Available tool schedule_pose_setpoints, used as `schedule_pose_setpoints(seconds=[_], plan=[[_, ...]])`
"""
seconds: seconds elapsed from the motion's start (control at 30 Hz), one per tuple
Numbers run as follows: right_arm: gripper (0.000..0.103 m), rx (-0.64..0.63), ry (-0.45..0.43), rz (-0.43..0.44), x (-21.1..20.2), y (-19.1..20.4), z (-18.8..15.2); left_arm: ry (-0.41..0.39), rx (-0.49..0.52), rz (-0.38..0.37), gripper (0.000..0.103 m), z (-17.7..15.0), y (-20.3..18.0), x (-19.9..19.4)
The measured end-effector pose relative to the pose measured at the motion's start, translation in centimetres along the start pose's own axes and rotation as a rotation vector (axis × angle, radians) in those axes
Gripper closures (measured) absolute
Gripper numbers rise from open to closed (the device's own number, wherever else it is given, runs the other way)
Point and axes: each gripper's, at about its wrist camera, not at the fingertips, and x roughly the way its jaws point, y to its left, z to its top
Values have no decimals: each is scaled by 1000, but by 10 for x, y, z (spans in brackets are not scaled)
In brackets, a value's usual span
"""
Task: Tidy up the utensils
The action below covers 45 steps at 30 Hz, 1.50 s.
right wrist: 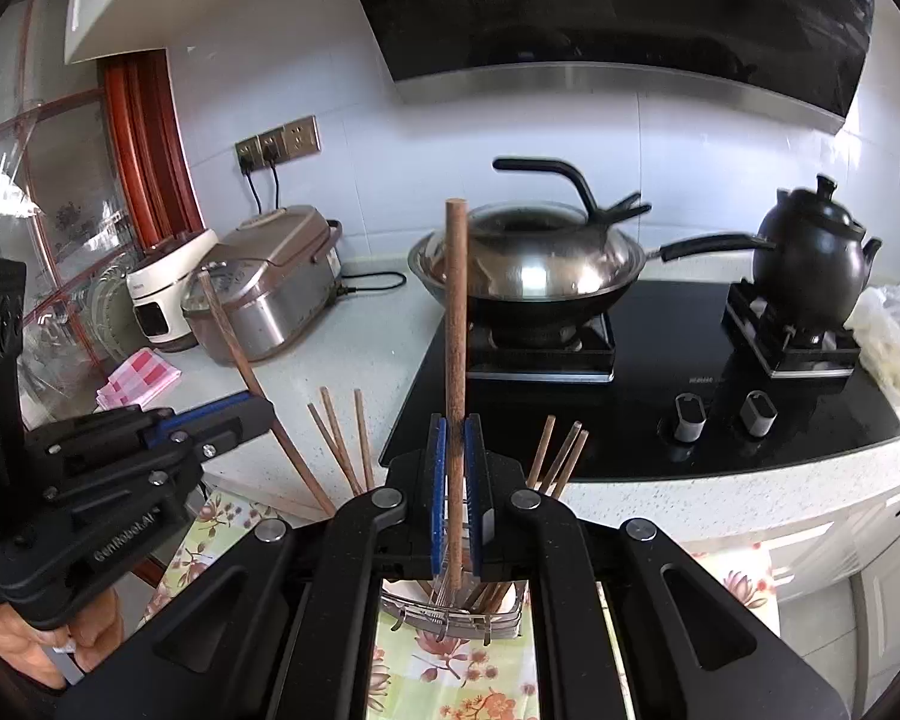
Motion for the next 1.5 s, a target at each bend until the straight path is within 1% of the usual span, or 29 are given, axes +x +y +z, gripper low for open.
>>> schedule_pose_setpoints(seconds=[0.2,0.33,0.53,0.67,0.77,0.83,0.9,0.93,0.97,1.0,1.03,1.07,1.1,1.23,1.3,1.33,1.37,1.47,1.5], plan=[[96,6,62,-10,35,-5,-17,51,-34,-2,97,-18,7,34],[96,11,111,-21,55,-9,-31,89,-58,-6,97,-31,11,50],[96,20,174,-23,78,-13,-48,164,-101,-9,97,-52,17,73],[96,19,192,-21,86,-14,-55,206,-104,-5,97,-61,19,85],[96,20,208,-14,93,-14,-61,216,-106,-1,96,-64,20,89],[95,23,210,-11,96,-15,-63,219,-106,2,91,-65,20,90],[93,21,205,-18,98,-16,-64,215,-107,8,78,-64,22,90],[92,21,203,-25,98,-17,-64,213,-110,9,75,-63,23,89],[89,21,202,-29,98,-17,-64,207,-112,10,73,-63,23,88],[82,18,196,-36,97,-19,-63,203,-110,13,72,-62,23,87],[76,14,186,-44,96,-20,-62,195,-108,19,69,-61,23,84],[61,11,175,-50,93,-21,-62,185,-109,25,65,-60,24,82],[52,10,165,-54,91,-22,-61,177,-110,32,64,-59,25,79],[51,2,109,-95,73,-28,-61,142,-109,51,60,-57,28,62],[50,12,89,-113,64,-33,-66,111,-94,58,58,-59,27,49],[49,21,74,-126,58,-36,-71,101,-94,53,56,-62,26,43],[47,23,68,-132,54,-38,-74,94,-97,46,51,-65,26,38],[45,18,55,-156,44,-43,-95,76,-98,38,46,-79,22,23],[42,14,53,-164,41,-44,-102,70,-100,38,41,-85,21,18]])
